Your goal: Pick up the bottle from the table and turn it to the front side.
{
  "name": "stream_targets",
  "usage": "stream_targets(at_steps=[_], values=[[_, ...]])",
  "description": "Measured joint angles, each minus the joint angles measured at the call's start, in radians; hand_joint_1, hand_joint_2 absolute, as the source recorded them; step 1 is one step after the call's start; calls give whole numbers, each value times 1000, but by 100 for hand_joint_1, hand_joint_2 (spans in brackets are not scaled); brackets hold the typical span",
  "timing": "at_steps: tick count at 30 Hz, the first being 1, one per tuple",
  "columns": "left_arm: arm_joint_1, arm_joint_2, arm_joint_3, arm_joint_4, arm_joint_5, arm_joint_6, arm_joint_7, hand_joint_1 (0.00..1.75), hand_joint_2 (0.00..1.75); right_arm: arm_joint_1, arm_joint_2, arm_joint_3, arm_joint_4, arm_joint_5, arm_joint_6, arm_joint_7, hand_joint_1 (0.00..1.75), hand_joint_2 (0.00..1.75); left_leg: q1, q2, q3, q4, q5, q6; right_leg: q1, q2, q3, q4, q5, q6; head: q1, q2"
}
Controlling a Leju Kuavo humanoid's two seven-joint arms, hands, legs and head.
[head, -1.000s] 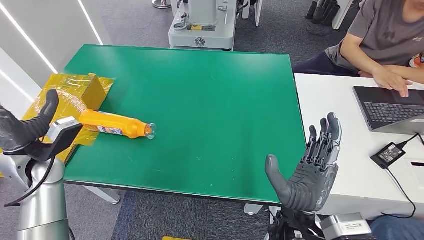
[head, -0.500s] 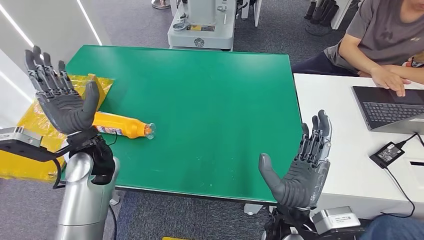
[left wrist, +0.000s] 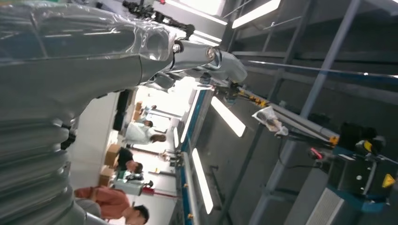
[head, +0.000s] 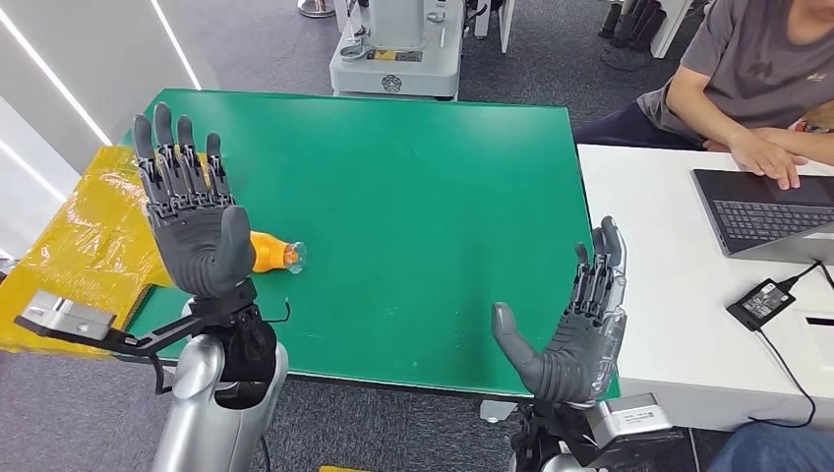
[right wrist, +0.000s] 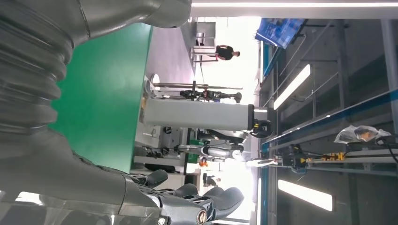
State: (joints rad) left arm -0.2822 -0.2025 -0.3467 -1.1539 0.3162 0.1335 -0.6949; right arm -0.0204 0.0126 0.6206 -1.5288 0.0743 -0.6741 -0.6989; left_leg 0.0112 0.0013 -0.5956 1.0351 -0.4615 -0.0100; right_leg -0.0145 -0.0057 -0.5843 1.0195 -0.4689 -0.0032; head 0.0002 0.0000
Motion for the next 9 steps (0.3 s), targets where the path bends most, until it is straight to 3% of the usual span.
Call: stream_targets(at_steps=[9], values=[[43, -6, -34, -56, -187, 122, 23, 0, 175, 44, 0, -21, 0, 27, -4, 3, 0, 175, 0, 0, 0, 0, 0, 0, 0, 0, 0, 0, 0, 0, 0, 0]])
